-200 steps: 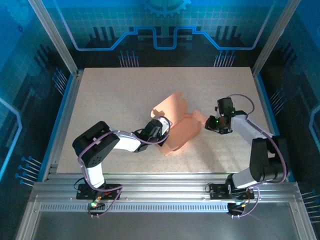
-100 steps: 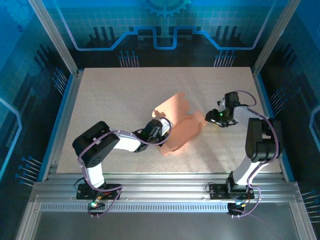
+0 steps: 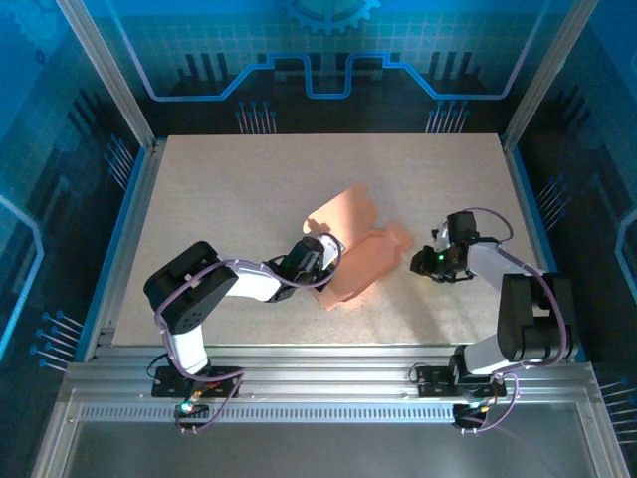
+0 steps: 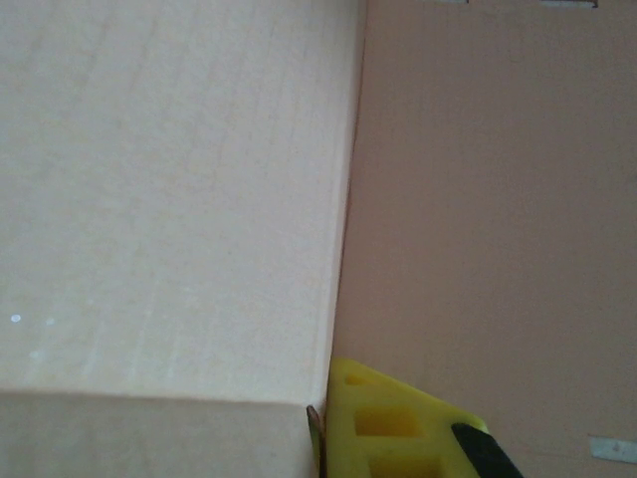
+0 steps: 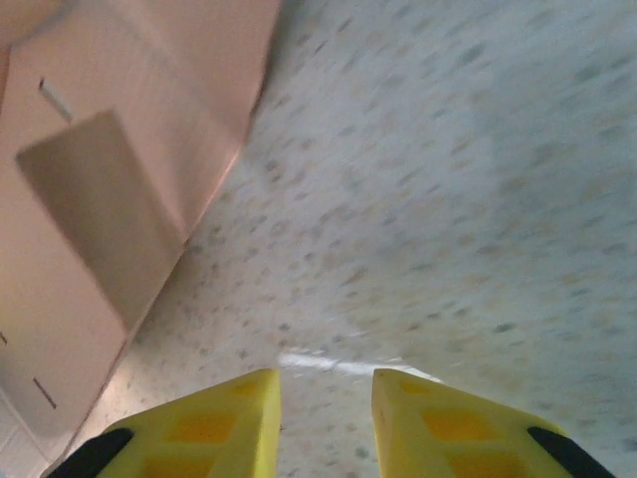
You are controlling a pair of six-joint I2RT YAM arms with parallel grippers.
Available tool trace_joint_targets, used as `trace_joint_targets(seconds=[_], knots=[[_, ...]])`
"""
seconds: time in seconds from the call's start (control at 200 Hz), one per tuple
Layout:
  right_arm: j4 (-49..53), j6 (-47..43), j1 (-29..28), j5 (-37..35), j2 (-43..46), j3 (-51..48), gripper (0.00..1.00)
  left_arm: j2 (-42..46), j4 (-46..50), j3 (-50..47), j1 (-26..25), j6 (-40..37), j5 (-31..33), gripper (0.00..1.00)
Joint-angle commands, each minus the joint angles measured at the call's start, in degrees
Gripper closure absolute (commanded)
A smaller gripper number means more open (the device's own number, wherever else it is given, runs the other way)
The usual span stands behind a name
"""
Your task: Fold the paper box
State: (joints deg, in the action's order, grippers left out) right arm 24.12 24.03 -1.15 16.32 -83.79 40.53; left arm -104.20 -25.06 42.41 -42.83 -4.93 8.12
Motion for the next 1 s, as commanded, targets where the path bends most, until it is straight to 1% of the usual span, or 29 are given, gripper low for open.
trace_joint_targets(seconds=[0.0,0.105,0.19,0.39,0.445,0.5,0.575,0.66,0.71,0.76,0.775,0.83,0.905,0.996], knots=[[-0.39,3.91,-6.67,1.09,0.28,1.14,0.72,-0.91,7.20,0.12,-0.18,-1.14,-1.96,0.94],[-2.56,5.97,-12.33,-0.37,-1.50,3.69,0.82,-1.34,7.06,0.43,-0.26,-0.98,-2.23,0.94],[-3.25,6.45,-14.59,-0.68,-4.07,5.97,0.84,-1.40,6.78,0.52,-0.28,-0.72,-2.71,0.94],[-4.57,5.66,-15.95,-1.64,-7.94,8.80,0.83,-1.23,6.85,0.01,-0.18,-0.64,-2.37,0.94],[-3.73,4.71,-15.89,-2.49,-7.67,9.46,0.79,-1.10,6.92,-0.13,-0.24,-0.74,-2.29,0.94],[-2.76,3.70,-15.82,-4.61,-5.99,9.53,0.73,-0.82,7.13,-0.16,-0.25,-0.78,-2.18,0.94],[-1.68,2.01,-14.57,-6.67,-2.62,9.14,0.61,-0.60,6.99,-0.47,-0.15,-0.85,-2.14,0.94],[-0.93,0.29,-11.76,-7.00,0.06,8.95,0.54,-0.57,6.91,-0.54,-0.17,-1.02,-1.98,0.94],[-0.38,-1.21,-9.07,-6.05,0.89,9.31,0.49,-0.49,6.87,-0.57,-0.22,-0.89,-1.98,0.94],[0.53,-2.94,-6.31,-5.22,0.76,9.48,0.47,-0.57,6.78,-0.60,-0.16,-0.94,-1.97,0.94],[0.68,-3.73,-5.65,-5.01,0.55,11.20,0.45,-0.51,6.78,-0.58,-0.23,-0.90,-2.04,0.94],[1.16,-6.10,-3.07,-4.32,-0.78,13.17,0.44,-0.63,6.55,-0.61,-0.15,-0.77,-2.13,0.94],[1.45,-8.75,0.09,-3.25,-4.69,16.47,0.44,-0.88,6.31,-0.51,-0.16,-0.61,-2.44,0.94],[2.60,-12.36,2.14,-1.63,-10.47,21.19,0.45,-1.03,6.30,-0.31,-0.23,-0.44,-2.60,0.94]])
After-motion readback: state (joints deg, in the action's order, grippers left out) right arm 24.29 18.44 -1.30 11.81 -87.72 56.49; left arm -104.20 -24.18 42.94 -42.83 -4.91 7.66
